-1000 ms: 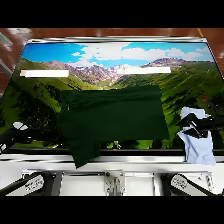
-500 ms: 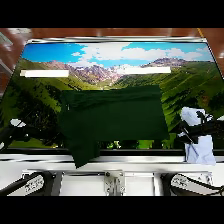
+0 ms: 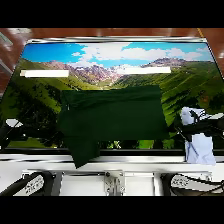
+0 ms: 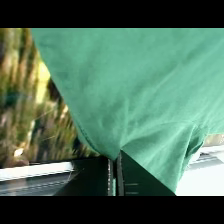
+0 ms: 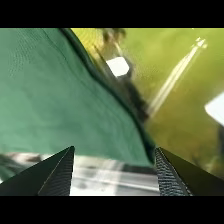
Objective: Fold the shirts.
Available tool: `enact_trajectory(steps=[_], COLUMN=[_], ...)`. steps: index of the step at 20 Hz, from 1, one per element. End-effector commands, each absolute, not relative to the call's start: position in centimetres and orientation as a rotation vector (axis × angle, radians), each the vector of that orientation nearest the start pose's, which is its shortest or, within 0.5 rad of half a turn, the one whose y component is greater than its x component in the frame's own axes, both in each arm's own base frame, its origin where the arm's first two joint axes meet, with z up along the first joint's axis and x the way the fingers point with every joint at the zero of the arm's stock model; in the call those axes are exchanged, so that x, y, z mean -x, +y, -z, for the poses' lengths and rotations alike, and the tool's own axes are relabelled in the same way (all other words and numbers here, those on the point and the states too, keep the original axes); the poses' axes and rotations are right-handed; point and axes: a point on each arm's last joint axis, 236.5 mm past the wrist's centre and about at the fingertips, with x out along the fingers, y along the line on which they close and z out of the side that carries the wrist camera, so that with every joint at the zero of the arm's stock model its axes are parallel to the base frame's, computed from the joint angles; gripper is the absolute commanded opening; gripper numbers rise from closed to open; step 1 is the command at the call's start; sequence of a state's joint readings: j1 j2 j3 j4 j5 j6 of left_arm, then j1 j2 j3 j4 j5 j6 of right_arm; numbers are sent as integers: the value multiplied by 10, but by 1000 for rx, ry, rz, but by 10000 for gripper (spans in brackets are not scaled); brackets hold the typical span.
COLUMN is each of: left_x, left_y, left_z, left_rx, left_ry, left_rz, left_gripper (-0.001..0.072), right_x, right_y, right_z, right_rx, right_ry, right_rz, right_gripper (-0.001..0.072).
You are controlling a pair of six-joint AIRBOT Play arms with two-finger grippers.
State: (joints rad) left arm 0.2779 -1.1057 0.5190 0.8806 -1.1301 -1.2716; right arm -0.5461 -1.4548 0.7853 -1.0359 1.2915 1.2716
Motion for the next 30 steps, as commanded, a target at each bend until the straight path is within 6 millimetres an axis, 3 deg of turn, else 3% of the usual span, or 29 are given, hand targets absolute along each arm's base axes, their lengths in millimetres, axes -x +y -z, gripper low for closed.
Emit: enact_trajectory(steps=[1, 2, 3, 4, 5, 8, 9, 10, 11, 13, 15, 17, 18, 19, 20, 21, 23, 27, 30], left_x=[-244, -245, -246, -249, -254, -290, -308, -329, -348, -375, -364, -313, -282, -248, -213, -185, -145, -97, -98], left_y=[-72, -72, -71, -70, -69, -59, -53, -45, -39, -33, -36, -46, -53, -61, -69, -75, -69, -33, -18], left_z=[79, 78, 77, 75, 70, 30, 5, -31, -75, -196, -337, -468, -516, -555, -586, -604, -615, -603, -561], left_rx=[725, 723, 721, 717, 709, 644, 596, 537, 479, 351, 209, 112, 66, 26, -11, -38, -30, -74, -71], left_ry=[1445, 1441, 1437, 1428, 1414, 1314, 1249, 1155, 1045, 760, 430, 99, -39, -161, -267, -338, -394, -381, -203], left_rz=[228, 229, 230, 231, 235, 267, 276, 285, 295, 316, 320, 305, 300, 296, 291, 283, 211, -22, -92], left_gripper=[34, 34, 34, 34, 34, 32, 31, 31, 31, 32, 34, 33, 34, 33, 33, 33, 33, 33, 33], right_x=[-255, -256, -258, -260, -264, -289, -304, -325, -345, -377, -383, -356, -329, -292, -257, -227, -185, -156, -154], right_y=[-9, -2, 2, 5, 9, 21, 23, 26, 30, 39, 35, 24, 19, 19, 22, 27, 33, 17, 10], right_z=[128, 131, 132, 133, 132, 105, 85, 51, 9, -114, -252, -399, -464, -517, -553, -573, -583, -549, -514], right_rx=[-775, -768, -751, -731, -730, -722, -705, -665, -601, -401, -188, -33, -12, 8, 36, 71, 121, 168, 187], right_ry=[1692, 1701, 1703, 1698, 1687, 1585, 1516, 1402, 1270, 923, 564, 143, -60, -237, -362, -434, -472, -324, -175], right_rz=[-89, -103, -112, -119, -129, -232, -275, -343, -426, -563, -500, -333, -253, -196, -155, -127, -71, 70, 106], right_gripper=[629, 627, 534, 245, 71, 70, 70, 70, 69, 70, 69, 69, 70, 69, 70, 70, 70, 69, 70])
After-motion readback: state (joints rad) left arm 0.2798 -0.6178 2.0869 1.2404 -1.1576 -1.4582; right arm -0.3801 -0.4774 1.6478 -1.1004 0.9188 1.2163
